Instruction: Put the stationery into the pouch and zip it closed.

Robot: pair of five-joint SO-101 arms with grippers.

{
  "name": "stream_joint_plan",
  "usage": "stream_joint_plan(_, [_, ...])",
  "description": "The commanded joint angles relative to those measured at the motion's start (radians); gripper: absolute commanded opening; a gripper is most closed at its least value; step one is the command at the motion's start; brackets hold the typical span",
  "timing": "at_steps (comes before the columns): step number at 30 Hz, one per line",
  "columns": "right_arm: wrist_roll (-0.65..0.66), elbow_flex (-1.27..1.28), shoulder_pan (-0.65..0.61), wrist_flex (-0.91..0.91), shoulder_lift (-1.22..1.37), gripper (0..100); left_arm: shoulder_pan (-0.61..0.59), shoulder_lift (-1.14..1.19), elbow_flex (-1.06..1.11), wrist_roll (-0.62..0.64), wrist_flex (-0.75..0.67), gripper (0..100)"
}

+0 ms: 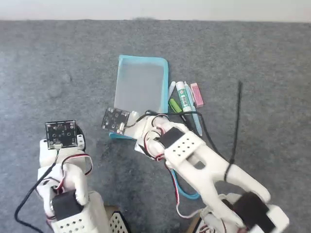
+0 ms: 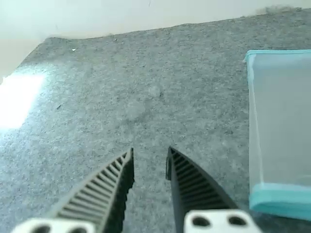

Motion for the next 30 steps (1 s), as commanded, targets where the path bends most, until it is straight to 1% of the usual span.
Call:
stream_joint_plan(1, [0.103,-0.063,-0.007,-0.021,0.064,27.2,0.008,-0.014,-0.048,-0.012,0.018,11])
stream_joint_plan(5, [0.163,-0.132,-0.007,0.004,0.128,27.1,0.017,-0.014,-0.027,-0.014,0.008,11])
stream_joint_plan(11, [0.172,-0.213,0.008,-0.001,0.197,27.0,0.044,-0.014,-0.021,-0.014,0.003,11])
stream_joint_plan(14, [0.219,-0.239,0.012,-0.001,0.243,27.0,0.048,-0.014,-0.021,-0.014,0.005,11])
stream_joint_plan(20, [0.273,-0.276,0.013,-0.004,0.340,26.9,0.048,-0.014,-0.021,-0.014,0.005,11])
stream_joint_plan(22, [0.269,-0.288,0.021,-0.004,0.351,24.7,0.048,-0.014,-0.021,-0.014,0.005,11])
stream_joint_plan(27, [0.267,-0.316,0.030,-0.002,0.357,12.2,0.048,-0.014,-0.021,-0.014,0.005,11])
stream_joint_plan(30, [0.267,-0.318,0.031,-0.002,0.357,9.6,0.049,-0.014,-0.019,-0.014,0.012,11])
